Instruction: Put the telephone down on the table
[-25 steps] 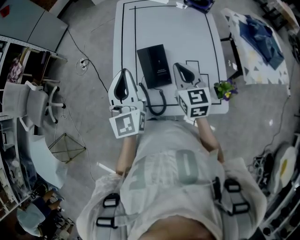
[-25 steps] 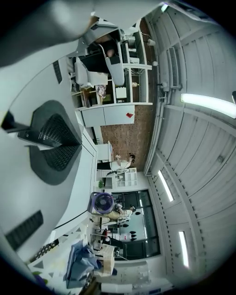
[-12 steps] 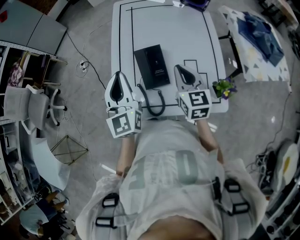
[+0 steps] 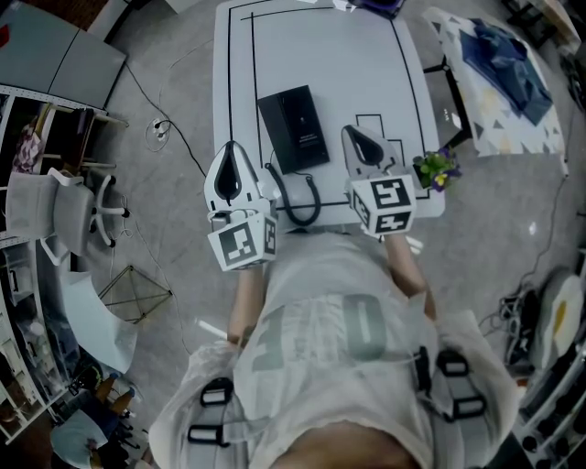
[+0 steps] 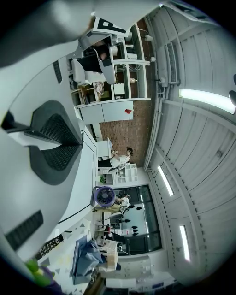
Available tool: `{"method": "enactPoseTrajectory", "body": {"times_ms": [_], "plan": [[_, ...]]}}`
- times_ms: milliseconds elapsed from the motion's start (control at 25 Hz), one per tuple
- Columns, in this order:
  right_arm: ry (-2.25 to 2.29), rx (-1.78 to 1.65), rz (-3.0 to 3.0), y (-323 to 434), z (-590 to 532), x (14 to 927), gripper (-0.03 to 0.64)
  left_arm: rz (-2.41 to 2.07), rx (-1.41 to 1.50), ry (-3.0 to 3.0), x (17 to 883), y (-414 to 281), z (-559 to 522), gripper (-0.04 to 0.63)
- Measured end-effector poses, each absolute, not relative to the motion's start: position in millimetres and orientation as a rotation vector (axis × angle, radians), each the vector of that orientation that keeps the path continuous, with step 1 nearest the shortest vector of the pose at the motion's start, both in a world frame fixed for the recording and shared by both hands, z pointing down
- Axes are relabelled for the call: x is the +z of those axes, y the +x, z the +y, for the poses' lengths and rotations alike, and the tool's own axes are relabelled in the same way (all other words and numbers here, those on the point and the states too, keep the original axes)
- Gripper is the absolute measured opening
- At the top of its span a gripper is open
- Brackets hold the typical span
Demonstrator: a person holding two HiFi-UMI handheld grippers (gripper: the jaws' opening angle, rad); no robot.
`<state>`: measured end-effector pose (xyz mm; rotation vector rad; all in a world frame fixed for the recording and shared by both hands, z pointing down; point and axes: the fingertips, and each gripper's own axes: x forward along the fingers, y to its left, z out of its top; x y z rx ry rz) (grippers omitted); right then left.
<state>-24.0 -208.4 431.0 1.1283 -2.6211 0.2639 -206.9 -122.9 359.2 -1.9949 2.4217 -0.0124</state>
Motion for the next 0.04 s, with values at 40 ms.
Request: {"method": "enactPoseTrajectory", "body": {"times_ms": [40], "plan": [[1.129,0.263,-2.622,-24.0,-208.6,430.3,0.008,2.425,-0.011,-1.994,359.4,-207.6,-122.8,0.006]]}}
